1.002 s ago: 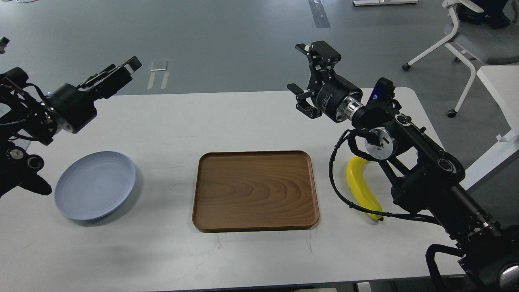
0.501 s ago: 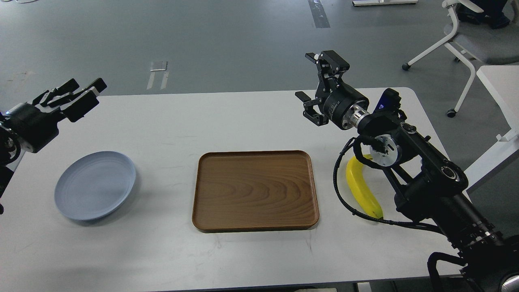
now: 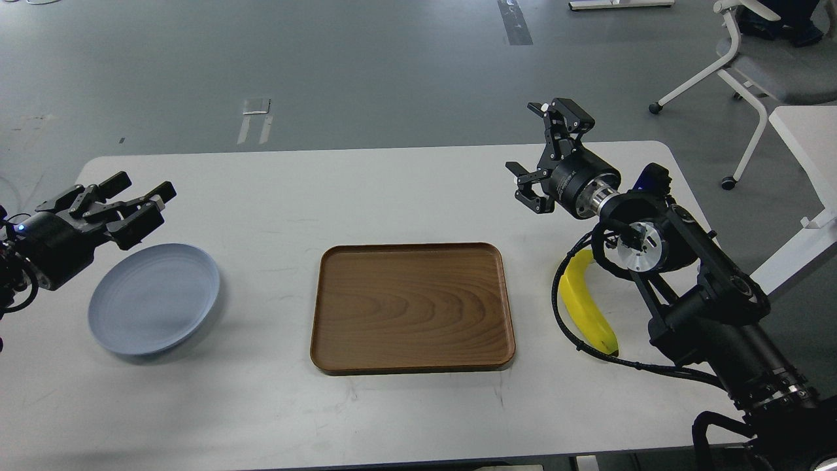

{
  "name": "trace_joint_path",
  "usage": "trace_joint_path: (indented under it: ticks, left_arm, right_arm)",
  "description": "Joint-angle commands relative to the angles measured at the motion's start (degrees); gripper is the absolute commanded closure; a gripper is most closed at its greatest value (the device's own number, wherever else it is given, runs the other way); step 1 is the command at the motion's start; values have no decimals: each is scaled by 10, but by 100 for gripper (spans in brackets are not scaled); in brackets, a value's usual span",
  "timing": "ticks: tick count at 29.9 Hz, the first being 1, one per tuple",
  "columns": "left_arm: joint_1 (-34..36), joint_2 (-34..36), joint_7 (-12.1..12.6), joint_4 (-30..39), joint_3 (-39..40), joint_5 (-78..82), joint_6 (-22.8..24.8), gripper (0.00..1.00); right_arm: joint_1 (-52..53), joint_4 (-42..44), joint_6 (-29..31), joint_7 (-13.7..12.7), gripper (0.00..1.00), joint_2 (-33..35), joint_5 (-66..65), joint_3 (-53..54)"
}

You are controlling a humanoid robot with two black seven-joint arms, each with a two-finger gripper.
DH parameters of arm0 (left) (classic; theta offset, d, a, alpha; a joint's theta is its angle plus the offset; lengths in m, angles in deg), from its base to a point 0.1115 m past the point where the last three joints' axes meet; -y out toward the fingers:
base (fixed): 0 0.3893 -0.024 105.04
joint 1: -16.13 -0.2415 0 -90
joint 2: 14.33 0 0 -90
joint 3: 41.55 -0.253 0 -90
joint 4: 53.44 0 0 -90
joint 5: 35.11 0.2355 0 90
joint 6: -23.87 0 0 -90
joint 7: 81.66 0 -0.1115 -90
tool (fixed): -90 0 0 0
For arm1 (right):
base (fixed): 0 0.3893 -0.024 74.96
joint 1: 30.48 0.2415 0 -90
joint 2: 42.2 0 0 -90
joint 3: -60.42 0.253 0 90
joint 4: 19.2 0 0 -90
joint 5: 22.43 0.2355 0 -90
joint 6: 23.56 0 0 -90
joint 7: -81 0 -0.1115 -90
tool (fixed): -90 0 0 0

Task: Place banana on plate with both arms
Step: 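Move the left gripper down toward the rim of the light blue plate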

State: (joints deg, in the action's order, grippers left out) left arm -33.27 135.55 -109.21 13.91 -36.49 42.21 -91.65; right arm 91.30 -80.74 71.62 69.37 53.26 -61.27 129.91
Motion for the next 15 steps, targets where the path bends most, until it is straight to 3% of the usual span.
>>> trace_joint_path:
  ticks: [1,5,15]
  left_arm:
    - [-24,-5,2,-29,-33,0,-18,13]
    - [-62,-5,2,-44,-37,0,-25,13]
    - [-110,-74,4,-175,-37,-20,-25,11]
  right_arm:
    - [0,0,-1,0,0,-2,0,0]
    - [-1,-2,-4,0,0,-3,-1,-1]
    - [4,-2,-10,2,0,-13,-3,-1]
